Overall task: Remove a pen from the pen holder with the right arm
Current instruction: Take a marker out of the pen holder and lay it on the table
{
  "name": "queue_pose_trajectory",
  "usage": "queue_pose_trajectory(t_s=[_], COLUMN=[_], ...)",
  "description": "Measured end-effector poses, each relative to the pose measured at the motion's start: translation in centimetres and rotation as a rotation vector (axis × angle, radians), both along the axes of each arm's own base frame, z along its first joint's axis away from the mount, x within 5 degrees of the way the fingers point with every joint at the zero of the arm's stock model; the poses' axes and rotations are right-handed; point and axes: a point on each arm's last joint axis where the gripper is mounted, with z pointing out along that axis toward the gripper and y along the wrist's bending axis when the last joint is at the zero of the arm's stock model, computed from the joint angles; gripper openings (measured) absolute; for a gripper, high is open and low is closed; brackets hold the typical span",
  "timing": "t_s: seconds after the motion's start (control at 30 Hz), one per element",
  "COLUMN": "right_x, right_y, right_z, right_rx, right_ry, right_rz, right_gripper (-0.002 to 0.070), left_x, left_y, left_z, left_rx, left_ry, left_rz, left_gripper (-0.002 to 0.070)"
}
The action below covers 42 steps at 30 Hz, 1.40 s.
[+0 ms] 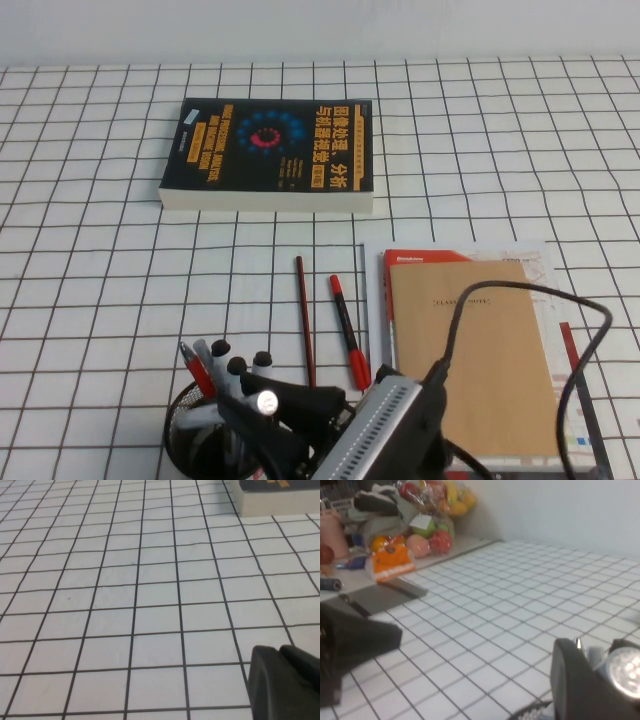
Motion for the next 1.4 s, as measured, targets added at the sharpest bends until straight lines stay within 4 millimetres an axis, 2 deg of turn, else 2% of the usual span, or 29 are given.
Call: queue_pose_trajectory(t_s=[0.17, 0.4, 0.57, 0.7, 0.87, 1.07, 1.27, 1.4], right_x=[-0.4, -0.5, -0.5, -0.3, 0.7, 3.2, 4.8, 5.9], right_y=[-1.7, -5.7, -8.1, -8.9, -9.3, -10.9, -12.7, -12.9], right_z=[3.7, 8.0, 9.4, 10.3, 10.3, 9.1, 8.1, 8.1], right_rx=[0.041, 0.042, -0.035, -0.084, -0.120, -0.110, -0.132, -0.214], right_ry=[0.022, 0.061, 0.089, 0.136, 0.220, 0.464, 0.673, 0.780], right_rz=[-0.002, -0.099, -0.178, -0.178, -0.143, -0.160, -0.143, -0.120], right_gripper=[0.0115, 0.0115, 0.0115, 0.0115, 0.0115, 0.0115, 0.0115, 0.0115], left_x=[0.0, 0.0, 0.0, 0.0, 0.0, 0.0, 0.0, 0.0], left_y=[0.0, 0.0, 0.0, 0.0, 0.0, 0.0, 0.0, 0.0], left_z=[0.0, 0.0, 0.0, 0.0, 0.0, 0.0, 0.0, 0.0], left_rx=[0.000, 0.000, 0.000, 0.000, 0.000, 0.000, 0.000, 0.000], left_ry=[0.000, 0.000, 0.000, 0.000, 0.000, 0.000, 0.000, 0.000], left_rz=[0.000, 0.000, 0.000, 0.000, 0.000, 0.000, 0.000, 0.000], left_gripper=[-0.0004, -0.0005, -0.0004, -0.0004, -0.0004, -0.0004, -0.0004, -0.0004])
